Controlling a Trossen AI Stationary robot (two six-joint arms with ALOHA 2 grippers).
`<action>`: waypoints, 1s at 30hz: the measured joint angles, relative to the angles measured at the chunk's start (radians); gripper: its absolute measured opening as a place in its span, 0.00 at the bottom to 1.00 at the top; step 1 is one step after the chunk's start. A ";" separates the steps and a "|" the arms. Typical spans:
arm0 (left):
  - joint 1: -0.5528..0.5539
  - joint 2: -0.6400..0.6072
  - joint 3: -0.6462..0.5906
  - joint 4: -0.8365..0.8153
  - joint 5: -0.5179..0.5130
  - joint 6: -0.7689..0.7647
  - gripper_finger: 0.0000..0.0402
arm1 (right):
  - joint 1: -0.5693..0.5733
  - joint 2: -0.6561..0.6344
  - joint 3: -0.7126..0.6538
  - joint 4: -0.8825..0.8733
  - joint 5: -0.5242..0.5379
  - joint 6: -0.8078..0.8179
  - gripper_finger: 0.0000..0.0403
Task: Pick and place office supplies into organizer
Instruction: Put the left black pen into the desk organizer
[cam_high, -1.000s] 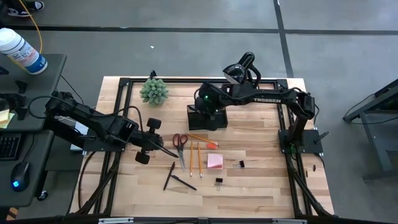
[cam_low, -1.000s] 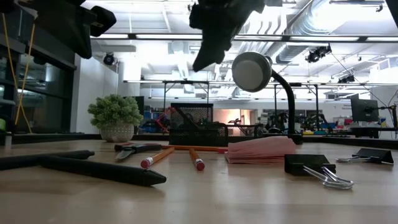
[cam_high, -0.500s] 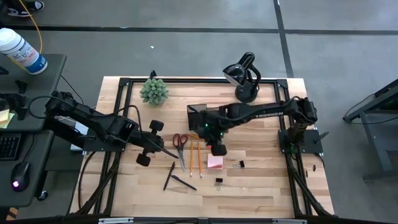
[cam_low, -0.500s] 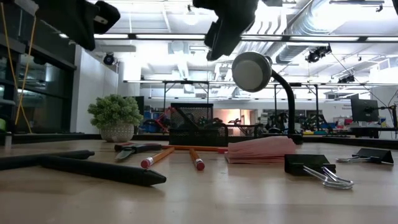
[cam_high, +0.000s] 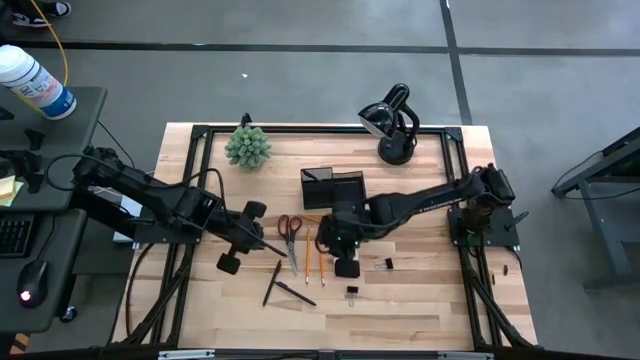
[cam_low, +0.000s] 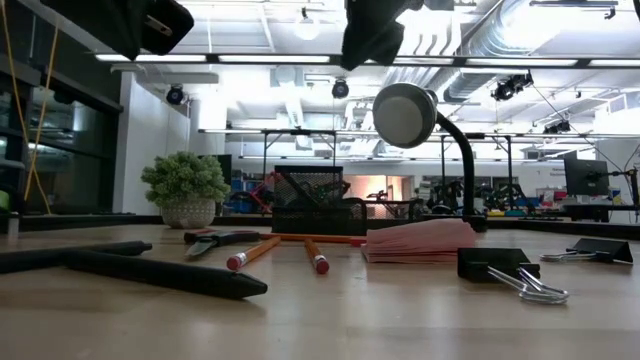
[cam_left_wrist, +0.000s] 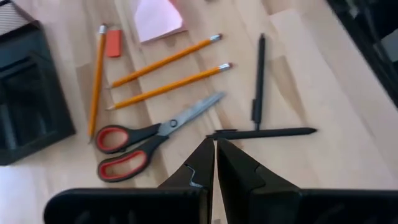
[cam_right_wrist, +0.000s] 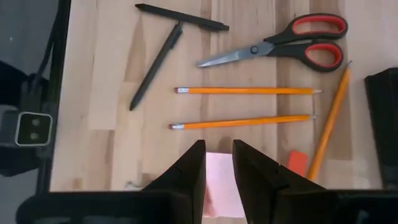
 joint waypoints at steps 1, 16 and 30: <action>0.000 0.000 0.000 0.000 0.004 0.000 0.02 | 0.011 0.000 -0.006 0.006 0.008 0.021 0.18; -0.025 0.022 0.000 0.003 0.114 -0.328 0.02 | 0.138 0.002 -0.238 0.379 0.105 0.275 0.18; -0.322 0.022 0.000 0.008 -0.090 -0.544 0.02 | 0.174 0.091 -0.170 0.600 0.266 0.338 0.18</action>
